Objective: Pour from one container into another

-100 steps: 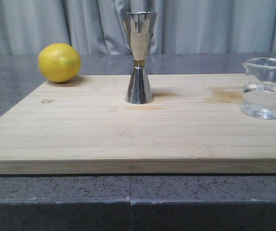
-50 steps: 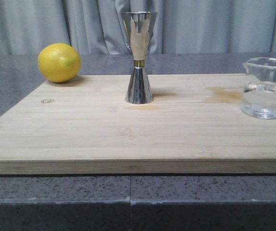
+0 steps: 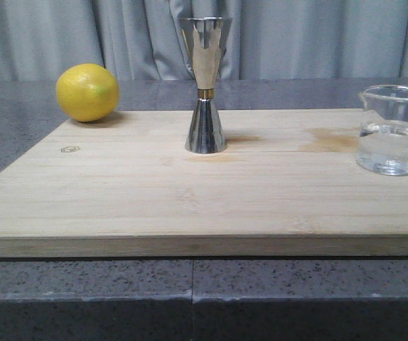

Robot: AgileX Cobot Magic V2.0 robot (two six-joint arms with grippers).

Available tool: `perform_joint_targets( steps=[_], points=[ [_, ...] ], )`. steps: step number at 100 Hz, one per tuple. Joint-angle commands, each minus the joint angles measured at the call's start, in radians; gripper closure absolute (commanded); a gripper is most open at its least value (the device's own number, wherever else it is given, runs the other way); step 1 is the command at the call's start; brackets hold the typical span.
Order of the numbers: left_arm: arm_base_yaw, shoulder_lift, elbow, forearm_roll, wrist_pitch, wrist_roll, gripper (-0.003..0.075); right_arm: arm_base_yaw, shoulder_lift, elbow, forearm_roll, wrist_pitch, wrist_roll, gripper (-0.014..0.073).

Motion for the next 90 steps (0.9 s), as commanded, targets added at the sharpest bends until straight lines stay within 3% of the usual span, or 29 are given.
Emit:
perform_joint_targets(
  steps=[1, 25, 49, 63, 90],
  points=[
    [-0.001, 0.074, -0.090, -0.044, 0.030, 0.054, 0.0194, 0.001, 0.056, -0.061, -0.007, -0.019, -0.003, 0.0018],
    [-0.001, 0.266, -0.229, -0.197, 0.252, 0.234, 0.0194, 0.001, 0.146, -0.078, -0.007, 0.007, -0.003, 0.0018],
    [-0.001, 0.392, -0.237, -0.284, 0.210, 0.282, 0.0194, 0.001, 0.161, -0.078, -0.007, 0.003, -0.003, 0.0018],
    [-0.001, 0.444, -0.225, -0.483, 0.132, 0.554, 0.0194, 0.001, 0.161, -0.078, -0.007, -0.002, -0.003, 0.0018],
    [-0.001, 0.528, -0.136, -1.067, 0.059, 1.179, 0.0194, 0.001, 0.161, -0.078, -0.007, -0.004, -0.003, 0.0018]
  ],
)
